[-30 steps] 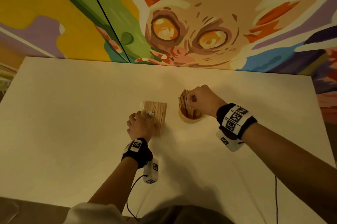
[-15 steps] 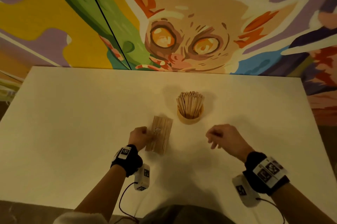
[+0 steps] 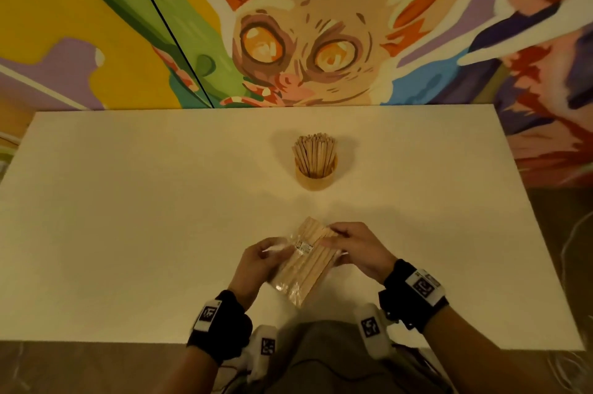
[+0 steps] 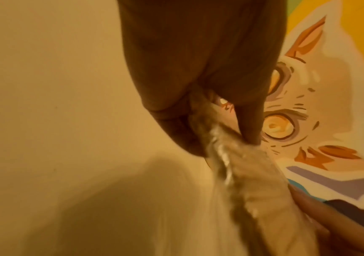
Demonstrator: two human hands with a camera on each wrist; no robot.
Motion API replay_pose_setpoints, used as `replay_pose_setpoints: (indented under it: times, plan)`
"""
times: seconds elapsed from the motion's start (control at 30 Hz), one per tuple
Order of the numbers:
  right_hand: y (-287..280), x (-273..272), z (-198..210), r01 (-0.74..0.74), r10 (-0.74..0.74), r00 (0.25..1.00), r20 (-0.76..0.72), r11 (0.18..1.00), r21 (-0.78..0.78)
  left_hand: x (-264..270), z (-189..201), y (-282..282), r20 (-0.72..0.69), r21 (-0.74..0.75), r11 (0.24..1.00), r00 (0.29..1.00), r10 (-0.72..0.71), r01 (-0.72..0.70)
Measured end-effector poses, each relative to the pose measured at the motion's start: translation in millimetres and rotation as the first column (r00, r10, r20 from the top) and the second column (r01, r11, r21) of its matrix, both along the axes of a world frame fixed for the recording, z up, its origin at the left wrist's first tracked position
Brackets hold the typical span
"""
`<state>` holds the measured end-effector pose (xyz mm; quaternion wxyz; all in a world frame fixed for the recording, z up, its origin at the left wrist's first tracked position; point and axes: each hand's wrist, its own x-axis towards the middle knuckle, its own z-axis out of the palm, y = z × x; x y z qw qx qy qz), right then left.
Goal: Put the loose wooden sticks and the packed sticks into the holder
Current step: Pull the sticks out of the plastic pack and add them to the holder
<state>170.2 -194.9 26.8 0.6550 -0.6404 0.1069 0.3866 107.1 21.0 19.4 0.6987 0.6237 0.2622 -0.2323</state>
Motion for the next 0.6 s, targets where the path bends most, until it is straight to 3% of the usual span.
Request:
replay_pose_setpoints:
  times: [0.1,0.17,0.27,0.37,0.47,0.6]
  plan:
    - [-1.1,-1.6,5.2,0.220,-0.221,0.973,0.060,0.975,0.030,0.9,0.3,-3.5,-0.006,-0.087,0.988,0.992,0.127,-0.127]
    - [1.2,-5.8,10.5,0.277,-0.280,0.957,0.071,0.959,0.054,4.0,4.4,-9.1,0.007,-0.110,0.980,0.986,0.167,-0.165]
    - [9.3,-12.2,20.0,0.199,-0.203,0.978,0.035,0.974,0.111,15.0,1.6,-12.8,0.026,-0.100,0.948,0.951,0.307,-0.303]
    - [10.8,-12.0,24.8,0.194,-0.164,0.979,-0.123,0.939,0.286,27.9,4.6,-13.4,0.077,-0.033,0.926,0.923,0.378,-0.377]
    - [10.9,-4.9,23.7,0.335,-0.217,0.913,-0.344,0.881,0.333,37.2,14.2,-21.0,0.228,0.085,0.941,0.926,0.301,-0.327]
    - [19.0,-8.8,18.2,0.232,-0.097,0.948,-0.302,0.860,0.454,43.6,25.5,-41.9,0.391,0.296,0.926,0.914,0.105,-0.233]
